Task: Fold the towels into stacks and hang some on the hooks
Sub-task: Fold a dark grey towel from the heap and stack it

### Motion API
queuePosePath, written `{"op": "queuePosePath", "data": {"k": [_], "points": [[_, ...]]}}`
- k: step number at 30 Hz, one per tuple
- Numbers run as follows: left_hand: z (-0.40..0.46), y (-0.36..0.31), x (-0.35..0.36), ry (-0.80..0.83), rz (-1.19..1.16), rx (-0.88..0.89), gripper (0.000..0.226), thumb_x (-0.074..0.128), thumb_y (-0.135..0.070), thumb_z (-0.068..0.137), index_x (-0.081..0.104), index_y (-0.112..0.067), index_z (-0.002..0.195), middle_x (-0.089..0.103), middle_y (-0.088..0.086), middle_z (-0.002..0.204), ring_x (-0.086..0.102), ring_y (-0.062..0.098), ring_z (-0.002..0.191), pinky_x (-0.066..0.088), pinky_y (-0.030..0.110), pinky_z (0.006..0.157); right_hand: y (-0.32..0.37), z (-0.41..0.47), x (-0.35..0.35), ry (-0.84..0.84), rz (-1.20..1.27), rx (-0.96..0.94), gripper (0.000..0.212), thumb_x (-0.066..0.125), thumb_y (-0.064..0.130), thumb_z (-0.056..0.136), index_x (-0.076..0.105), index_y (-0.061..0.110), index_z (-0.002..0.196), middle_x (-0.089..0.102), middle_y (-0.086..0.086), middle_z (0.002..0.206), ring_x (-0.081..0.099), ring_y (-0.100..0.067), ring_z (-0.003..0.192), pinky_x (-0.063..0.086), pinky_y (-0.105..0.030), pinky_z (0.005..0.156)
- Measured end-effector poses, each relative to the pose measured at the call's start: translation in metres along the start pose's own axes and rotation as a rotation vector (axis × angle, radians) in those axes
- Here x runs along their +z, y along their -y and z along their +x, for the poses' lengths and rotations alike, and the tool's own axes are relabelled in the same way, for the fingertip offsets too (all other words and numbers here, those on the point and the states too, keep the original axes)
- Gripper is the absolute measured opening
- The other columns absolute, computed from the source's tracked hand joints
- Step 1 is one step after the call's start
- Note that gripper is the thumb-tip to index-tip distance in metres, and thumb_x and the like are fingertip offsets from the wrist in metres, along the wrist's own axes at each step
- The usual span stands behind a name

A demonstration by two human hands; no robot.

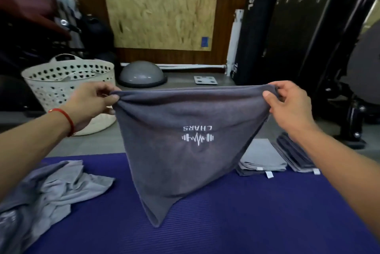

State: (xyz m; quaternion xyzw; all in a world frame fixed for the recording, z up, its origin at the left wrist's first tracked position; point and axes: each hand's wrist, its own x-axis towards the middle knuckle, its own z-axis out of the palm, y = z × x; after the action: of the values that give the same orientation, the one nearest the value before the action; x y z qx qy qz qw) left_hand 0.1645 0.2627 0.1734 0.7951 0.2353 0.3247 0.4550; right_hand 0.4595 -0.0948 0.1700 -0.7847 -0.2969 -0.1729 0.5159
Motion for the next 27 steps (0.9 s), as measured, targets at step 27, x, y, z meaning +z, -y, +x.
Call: {"op": "queuePosePath", "data": {"k": [27], "points": [[0.029,0.008,0.048,-0.320,-0.442,-0.064,0.019,0.048,-0.008,0.106,0.054,-0.015,0.089,0.058,0.005,0.096,0.061,0.018,0.101,0.059,0.028,0.085,-0.037,0.048,0.069,0.039,0.531,0.152,0.022,0.055,0.002,0.102,0.065,0.022,0.101,0.065,-0.001,0.103,0.067,-0.018,0.108,0.059,-0.027,0.088]]}}
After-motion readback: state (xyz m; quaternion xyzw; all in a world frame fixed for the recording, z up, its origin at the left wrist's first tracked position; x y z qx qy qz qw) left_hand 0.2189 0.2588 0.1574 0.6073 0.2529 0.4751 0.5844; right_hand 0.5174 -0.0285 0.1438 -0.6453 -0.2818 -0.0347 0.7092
